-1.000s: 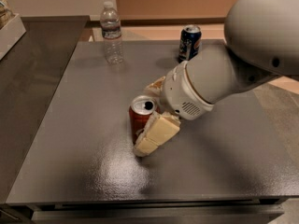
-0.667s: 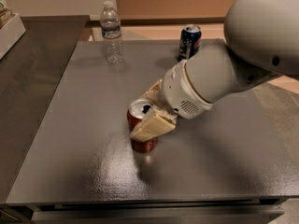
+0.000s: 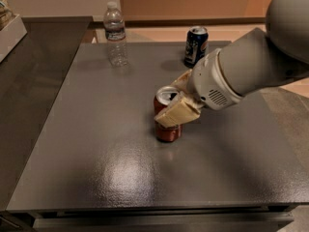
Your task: Move coke can near pepsi can
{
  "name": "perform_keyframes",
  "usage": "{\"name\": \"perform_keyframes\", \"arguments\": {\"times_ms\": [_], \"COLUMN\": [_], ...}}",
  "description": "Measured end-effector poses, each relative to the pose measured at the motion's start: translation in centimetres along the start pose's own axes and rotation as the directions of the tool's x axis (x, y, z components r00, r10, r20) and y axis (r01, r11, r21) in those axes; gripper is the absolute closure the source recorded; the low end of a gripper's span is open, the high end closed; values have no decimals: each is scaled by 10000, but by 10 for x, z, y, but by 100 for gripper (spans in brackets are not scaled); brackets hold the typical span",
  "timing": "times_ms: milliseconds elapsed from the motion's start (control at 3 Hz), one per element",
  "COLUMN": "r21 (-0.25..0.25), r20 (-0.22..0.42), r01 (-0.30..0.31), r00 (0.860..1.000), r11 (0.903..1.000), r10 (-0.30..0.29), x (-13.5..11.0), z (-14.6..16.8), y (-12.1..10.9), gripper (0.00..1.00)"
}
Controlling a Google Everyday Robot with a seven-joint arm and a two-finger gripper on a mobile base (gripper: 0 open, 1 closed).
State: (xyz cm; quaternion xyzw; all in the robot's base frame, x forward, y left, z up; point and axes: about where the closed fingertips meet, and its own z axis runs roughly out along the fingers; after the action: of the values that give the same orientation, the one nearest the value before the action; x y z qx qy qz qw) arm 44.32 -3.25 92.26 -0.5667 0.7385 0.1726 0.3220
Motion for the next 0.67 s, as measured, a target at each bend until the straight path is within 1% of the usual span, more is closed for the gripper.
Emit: {"name": "perform_keyframes", "arguments": {"times_ms": [333, 667], "r21": [1114, 1900], "r20": [-41, -6], "r01": [-848, -1603], "r00": [9963, 9866], "r11": [9902, 9686], "r10": [858, 1634], "x": [15, 30], "z": [-28, -48], "y": [-47, -94], "gripper": [100, 100]}}
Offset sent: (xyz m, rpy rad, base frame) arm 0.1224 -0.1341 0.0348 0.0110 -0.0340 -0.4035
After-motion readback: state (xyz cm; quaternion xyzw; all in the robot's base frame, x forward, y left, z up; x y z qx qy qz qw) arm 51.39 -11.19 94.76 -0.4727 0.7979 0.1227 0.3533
